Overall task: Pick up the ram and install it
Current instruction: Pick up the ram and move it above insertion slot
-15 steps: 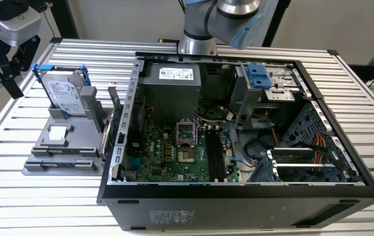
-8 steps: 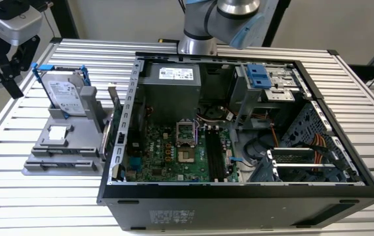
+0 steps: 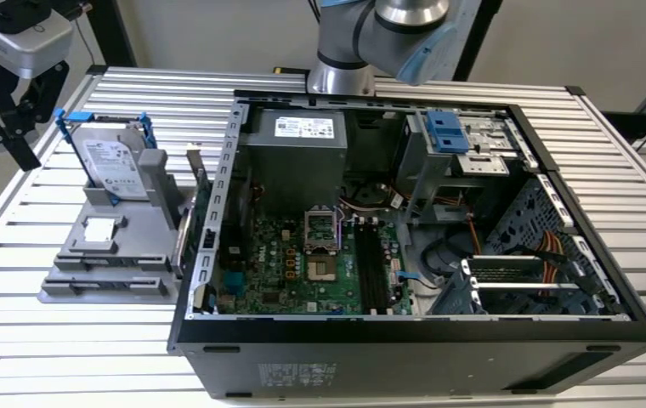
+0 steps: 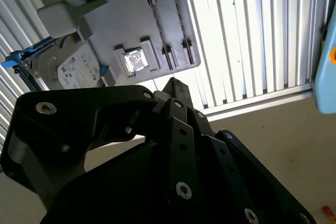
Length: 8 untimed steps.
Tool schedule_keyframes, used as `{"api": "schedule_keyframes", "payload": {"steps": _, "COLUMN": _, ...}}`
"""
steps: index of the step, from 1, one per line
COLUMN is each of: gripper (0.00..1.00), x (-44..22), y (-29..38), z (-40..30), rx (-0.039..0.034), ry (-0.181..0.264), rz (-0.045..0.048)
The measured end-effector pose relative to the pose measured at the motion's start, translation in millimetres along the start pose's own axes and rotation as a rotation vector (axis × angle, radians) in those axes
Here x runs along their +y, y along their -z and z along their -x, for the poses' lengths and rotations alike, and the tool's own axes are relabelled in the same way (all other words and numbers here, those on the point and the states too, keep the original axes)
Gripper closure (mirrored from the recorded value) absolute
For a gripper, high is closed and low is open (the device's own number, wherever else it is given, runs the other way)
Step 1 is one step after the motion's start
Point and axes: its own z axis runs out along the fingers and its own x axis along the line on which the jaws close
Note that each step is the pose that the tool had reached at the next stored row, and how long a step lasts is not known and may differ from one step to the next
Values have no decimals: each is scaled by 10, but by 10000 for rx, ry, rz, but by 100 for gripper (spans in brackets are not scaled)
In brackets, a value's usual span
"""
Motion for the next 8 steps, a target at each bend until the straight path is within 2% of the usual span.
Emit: {"api": "schedule_keyframes", "payload": {"steps": 8, "gripper": 100, "x": 0, "y": -1, "z": 0, "rx": 2, "ry": 70, "rz": -1}}
